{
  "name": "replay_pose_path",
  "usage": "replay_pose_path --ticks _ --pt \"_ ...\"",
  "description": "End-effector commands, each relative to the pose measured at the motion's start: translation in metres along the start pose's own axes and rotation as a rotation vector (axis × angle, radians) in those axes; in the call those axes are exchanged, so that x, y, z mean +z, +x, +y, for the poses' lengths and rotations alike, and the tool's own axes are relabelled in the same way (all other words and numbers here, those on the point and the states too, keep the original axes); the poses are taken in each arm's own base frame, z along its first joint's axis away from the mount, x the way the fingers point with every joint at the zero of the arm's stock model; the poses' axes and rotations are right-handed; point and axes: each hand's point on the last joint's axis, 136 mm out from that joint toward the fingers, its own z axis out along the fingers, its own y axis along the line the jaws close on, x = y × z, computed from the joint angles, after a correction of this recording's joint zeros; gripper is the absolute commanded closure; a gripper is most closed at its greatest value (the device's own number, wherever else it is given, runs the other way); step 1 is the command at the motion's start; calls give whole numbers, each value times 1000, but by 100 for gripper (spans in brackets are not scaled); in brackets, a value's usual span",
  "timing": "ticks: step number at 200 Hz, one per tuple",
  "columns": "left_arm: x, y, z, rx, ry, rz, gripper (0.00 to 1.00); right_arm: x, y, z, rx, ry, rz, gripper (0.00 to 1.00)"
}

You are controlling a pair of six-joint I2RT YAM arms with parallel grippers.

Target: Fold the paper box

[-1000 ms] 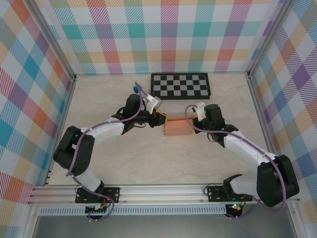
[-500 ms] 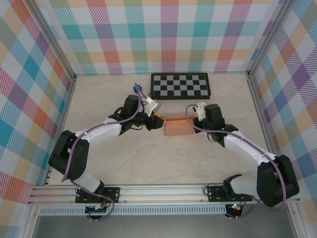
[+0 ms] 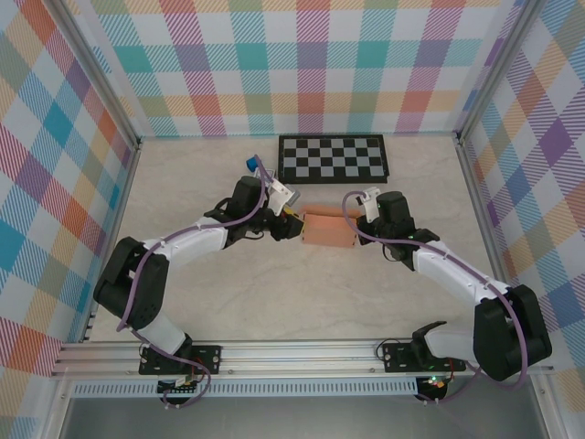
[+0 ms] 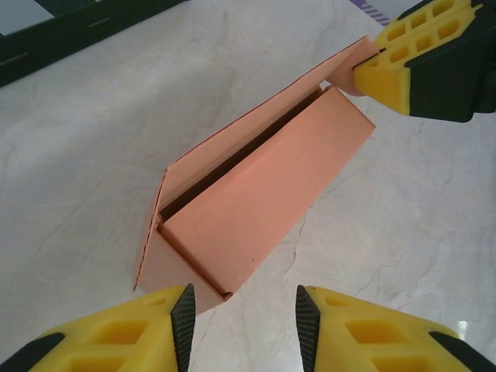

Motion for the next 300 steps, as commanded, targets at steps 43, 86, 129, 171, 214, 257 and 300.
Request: replay_pose_path --ticks 43,86,129,171,214,257,300 --pt "-21 -23 3 146 -94 -61 55 -4 -7 1 2 1 -11 100" --pt "3 -21 8 127 -79 -35 56 -4 -8 2 6 -3 -9 100" --pt "14 -24 15 101 -107 -28 59 -4 -9 1 6 -1 -11 100" --pt "10 -25 20 131 -145 -32 56 -4 -9 2 7 -5 -10 100" --pt "-15 -28 32 231 -183 -93 40 -4 -9 2 2 -6 -10 100" --pt "-12 -24 36 299 -131 -96 44 -4 -11 2 2 -6 -17 100" --pt "3 -30 21 274 -8 -122 52 -5 -11 2 3 -4 -14 100"
